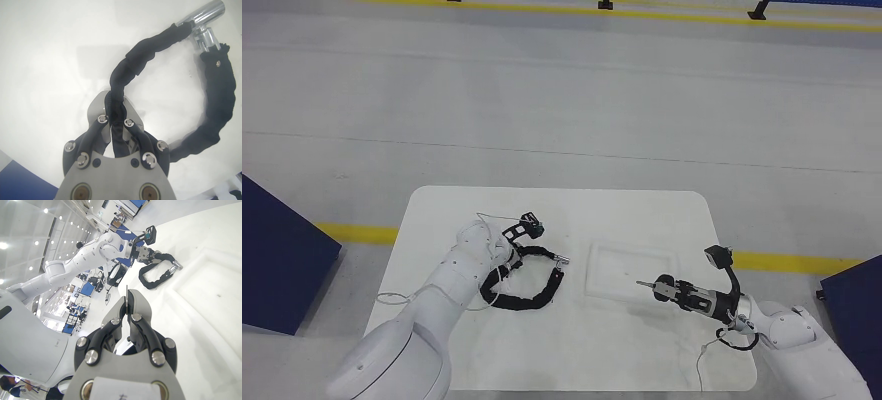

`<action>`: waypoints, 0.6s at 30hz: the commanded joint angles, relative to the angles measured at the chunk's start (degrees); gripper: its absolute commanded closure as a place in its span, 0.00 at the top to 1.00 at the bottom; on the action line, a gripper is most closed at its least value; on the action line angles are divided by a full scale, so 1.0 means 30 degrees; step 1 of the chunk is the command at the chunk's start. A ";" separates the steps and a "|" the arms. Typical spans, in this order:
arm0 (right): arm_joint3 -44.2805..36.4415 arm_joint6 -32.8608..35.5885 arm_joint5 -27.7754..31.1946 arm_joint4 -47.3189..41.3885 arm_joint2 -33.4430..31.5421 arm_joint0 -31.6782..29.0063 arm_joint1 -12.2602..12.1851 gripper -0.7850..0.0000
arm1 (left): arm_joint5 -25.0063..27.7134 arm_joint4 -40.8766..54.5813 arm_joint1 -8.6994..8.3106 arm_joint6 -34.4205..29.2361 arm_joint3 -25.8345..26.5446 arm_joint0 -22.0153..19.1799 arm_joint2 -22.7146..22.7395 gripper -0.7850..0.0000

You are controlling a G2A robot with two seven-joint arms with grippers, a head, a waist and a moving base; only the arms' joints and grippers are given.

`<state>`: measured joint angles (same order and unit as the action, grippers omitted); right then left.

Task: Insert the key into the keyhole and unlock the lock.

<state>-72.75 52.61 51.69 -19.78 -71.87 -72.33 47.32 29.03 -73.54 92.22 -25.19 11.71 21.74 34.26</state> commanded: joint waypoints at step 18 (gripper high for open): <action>0.0000 0.0000 0.0000 0.0000 0.0000 0.0000 0.0000 0.00 | -0.9924 -0.5873 -0.2019 0.6833 0.4746 0.3022 -0.0547 0.00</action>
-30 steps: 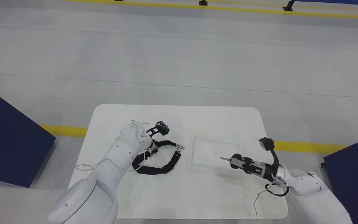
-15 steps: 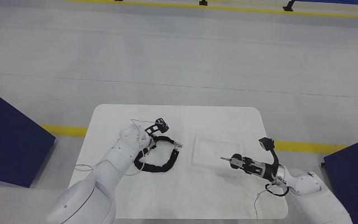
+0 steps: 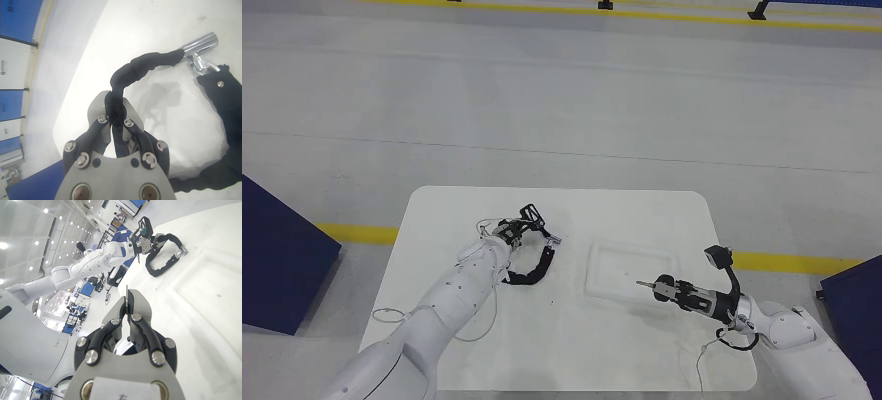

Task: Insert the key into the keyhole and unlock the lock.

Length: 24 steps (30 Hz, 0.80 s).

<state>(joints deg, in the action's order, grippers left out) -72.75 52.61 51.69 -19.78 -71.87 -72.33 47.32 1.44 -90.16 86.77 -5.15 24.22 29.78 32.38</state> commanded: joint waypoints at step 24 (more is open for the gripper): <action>0.0000 0.0000 0.0000 0.0000 0.0000 0.0000 0.0000 0.00 | -0.4259 -1.1986 -0.5747 -0.3388 2.1206 1.2213 0.7962 0.00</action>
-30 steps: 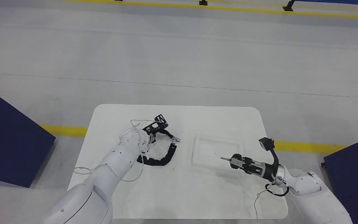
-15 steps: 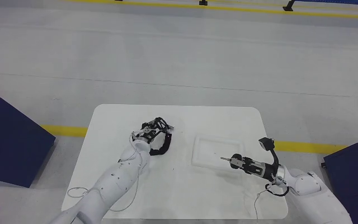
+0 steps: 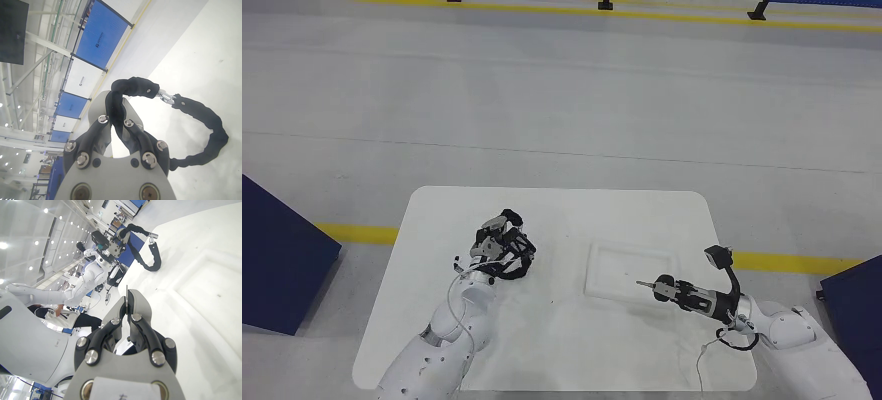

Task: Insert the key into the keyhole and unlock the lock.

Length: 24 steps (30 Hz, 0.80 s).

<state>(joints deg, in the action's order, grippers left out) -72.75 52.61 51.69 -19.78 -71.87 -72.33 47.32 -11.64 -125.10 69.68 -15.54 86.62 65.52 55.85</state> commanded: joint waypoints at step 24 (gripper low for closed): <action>0.0000 0.0000 0.0000 0.0000 0.0000 0.0000 0.0000 0.00 | 0.0965 -0.1386 -0.0145 0.0193 0.2223 0.1848 0.1184 0.00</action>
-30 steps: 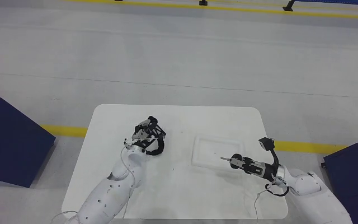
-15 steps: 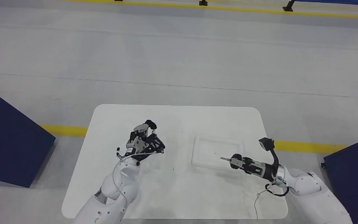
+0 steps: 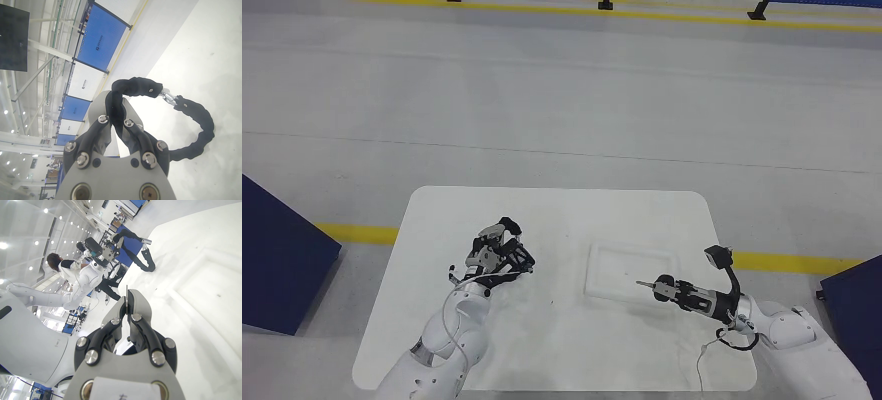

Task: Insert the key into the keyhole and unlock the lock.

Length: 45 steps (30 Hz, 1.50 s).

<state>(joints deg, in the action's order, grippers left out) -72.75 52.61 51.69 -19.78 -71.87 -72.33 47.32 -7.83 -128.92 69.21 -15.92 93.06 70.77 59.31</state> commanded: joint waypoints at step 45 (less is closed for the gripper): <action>0.0000 0.0000 0.0000 0.0000 0.0000 0.0000 0.0000 0.00 | 0.3119 0.2165 0.0389 0.5820 -0.3912 -0.0617 0.0226 0.00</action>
<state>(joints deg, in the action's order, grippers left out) -72.75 52.61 51.69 -19.78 -71.87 -72.33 47.32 0.91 -121.34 70.38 2.70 81.61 69.05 60.12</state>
